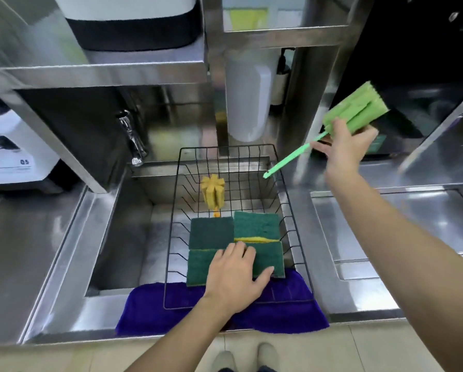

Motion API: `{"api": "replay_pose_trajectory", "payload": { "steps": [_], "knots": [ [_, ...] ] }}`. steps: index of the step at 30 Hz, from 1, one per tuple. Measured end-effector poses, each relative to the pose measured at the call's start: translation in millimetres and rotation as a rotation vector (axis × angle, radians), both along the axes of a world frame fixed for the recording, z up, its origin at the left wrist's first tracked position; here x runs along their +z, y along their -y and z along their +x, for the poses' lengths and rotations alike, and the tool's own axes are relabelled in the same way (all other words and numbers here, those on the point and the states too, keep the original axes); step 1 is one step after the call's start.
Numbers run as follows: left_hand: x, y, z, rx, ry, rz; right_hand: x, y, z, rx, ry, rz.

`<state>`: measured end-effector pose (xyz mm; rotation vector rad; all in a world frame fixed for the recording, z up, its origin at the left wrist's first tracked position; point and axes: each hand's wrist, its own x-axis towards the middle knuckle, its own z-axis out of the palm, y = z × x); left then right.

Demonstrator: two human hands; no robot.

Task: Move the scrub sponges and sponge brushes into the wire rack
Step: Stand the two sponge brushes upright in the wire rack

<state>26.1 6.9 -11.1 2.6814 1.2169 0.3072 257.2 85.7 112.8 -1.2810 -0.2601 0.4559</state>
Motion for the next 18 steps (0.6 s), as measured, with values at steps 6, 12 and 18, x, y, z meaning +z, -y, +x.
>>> {"api": "replay_pose_trajectory", "payload": {
  "steps": [6, 12, 18],
  "knots": [
    [0, -6, -16, 0.069, 0.007, -0.012, -38, -23, -56, 0.196, 0.193, -0.125],
    [-1, -6, -18, 0.074, 0.011, 0.002, -73, -30, -78, 0.271, 0.243, -0.23],
    [-3, -7, -16, 0.065, 0.017, 0.015, -99, -25, -83, 0.49, 0.401, -0.475]
  ]
}}
